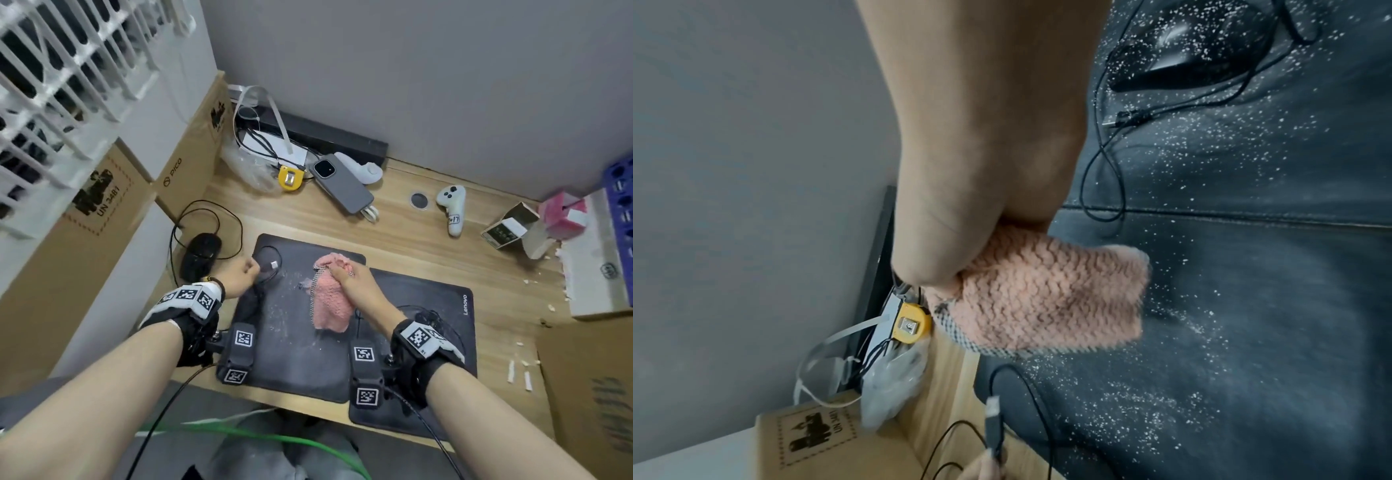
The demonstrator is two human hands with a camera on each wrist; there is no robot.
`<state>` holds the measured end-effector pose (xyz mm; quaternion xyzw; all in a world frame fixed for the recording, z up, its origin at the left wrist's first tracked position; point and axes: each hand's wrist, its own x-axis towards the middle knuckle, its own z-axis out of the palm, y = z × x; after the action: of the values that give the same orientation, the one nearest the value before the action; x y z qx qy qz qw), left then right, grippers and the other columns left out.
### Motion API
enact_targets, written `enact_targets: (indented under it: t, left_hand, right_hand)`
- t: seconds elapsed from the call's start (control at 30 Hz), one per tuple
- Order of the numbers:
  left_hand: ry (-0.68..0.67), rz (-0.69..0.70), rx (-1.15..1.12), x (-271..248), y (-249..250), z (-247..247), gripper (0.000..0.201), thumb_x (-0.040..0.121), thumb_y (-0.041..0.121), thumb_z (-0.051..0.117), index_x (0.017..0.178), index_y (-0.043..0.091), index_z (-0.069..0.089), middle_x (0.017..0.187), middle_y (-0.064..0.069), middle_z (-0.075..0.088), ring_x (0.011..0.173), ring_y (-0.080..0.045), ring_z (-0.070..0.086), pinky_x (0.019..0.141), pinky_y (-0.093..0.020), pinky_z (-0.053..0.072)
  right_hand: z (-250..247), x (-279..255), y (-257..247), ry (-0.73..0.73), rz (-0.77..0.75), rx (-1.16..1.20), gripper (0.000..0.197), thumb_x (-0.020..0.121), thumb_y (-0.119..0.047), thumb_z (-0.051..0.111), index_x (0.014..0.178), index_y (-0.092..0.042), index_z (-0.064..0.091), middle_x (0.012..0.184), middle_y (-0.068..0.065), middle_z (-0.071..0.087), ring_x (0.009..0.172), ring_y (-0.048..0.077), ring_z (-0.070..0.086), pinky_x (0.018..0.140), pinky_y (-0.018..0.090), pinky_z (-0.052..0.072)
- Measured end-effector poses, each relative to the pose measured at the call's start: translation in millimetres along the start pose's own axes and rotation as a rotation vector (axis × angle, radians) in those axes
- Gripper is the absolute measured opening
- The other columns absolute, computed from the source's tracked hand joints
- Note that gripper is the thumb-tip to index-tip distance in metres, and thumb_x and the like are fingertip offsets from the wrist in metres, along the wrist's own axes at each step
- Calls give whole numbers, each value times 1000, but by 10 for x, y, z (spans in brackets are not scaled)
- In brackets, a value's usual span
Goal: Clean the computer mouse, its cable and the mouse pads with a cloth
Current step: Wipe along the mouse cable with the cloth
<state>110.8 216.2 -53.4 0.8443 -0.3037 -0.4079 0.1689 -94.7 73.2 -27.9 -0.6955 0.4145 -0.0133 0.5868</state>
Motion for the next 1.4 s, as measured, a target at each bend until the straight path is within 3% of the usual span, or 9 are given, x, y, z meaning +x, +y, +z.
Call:
enact_targets:
  t: [0.13,0.23,0.4,0.53,0.6,0.9,1.07,1.27,1.4]
  left_hand:
    - [441,-227,102,49,-303,-140,32,94,14,45,124,6,53,129,-21,48,120,-38,45,96,-44,40]
    - [606,-252,141,4,-337,-172,51,88,11,50,138,11,37,138,-18,32,129,-36,30,102,-49,35]
    - [291,-48,92,27,-244,30,27,92,19,47,117,21,53,104,-7,64,100,-32,58,83,-38,48]
    - [170,-3,48,10,-223,195,22,87,9,47,102,23,52,86,-4,60,86,-29,56,71,-29,37]
    - [72,-2,75,29,-242,230,29,85,5,44,104,26,51,83,-6,55,85,-30,55,71,-28,34]
    - [54,-74,355,-9,-329,147,29,84,4,45,99,20,66,110,-10,63,102,-33,58,76,-30,41]
    - [106,-165,451,-43,-471,7,31,94,13,39,115,9,62,121,-17,61,109,-36,57,87,-35,43]
    - [138,-241,466,-23,-614,-102,32,91,12,40,118,5,56,125,-18,57,111,-36,56,89,-39,42]
    - [64,-202,235,-1,-505,37,31,93,10,40,114,3,62,122,-21,58,111,-38,55,92,-39,44]
  right_hand:
    - [50,14,18,71,39,22,21,88,-38,52,90,-39,73,93,-9,73,89,10,66,94,37,48]
    - [65,-6,-24,81,30,30,35,95,-23,52,80,-48,71,83,-9,71,82,10,63,89,35,49]
    - [93,-16,-46,88,58,93,43,96,-21,52,75,-53,69,80,-11,69,81,12,63,89,36,50]
    - [120,-7,74,107,89,111,20,90,-31,54,90,-38,73,93,-1,73,88,16,66,93,42,49]
    - [126,23,207,127,130,116,31,80,-43,54,99,-27,72,97,-1,74,93,20,68,95,46,50]
    - [161,-2,273,149,184,188,17,92,-28,56,92,-24,72,93,0,73,86,18,66,86,36,51]
    - [211,30,181,143,163,243,18,96,-21,54,85,-24,68,84,-4,69,78,11,63,76,28,49]
    - [281,-40,218,0,150,168,25,101,-15,43,106,-19,67,92,-2,64,77,6,59,64,13,44]
    - [242,-158,250,-61,221,260,28,98,0,42,105,-25,53,102,0,60,81,14,57,66,25,46]
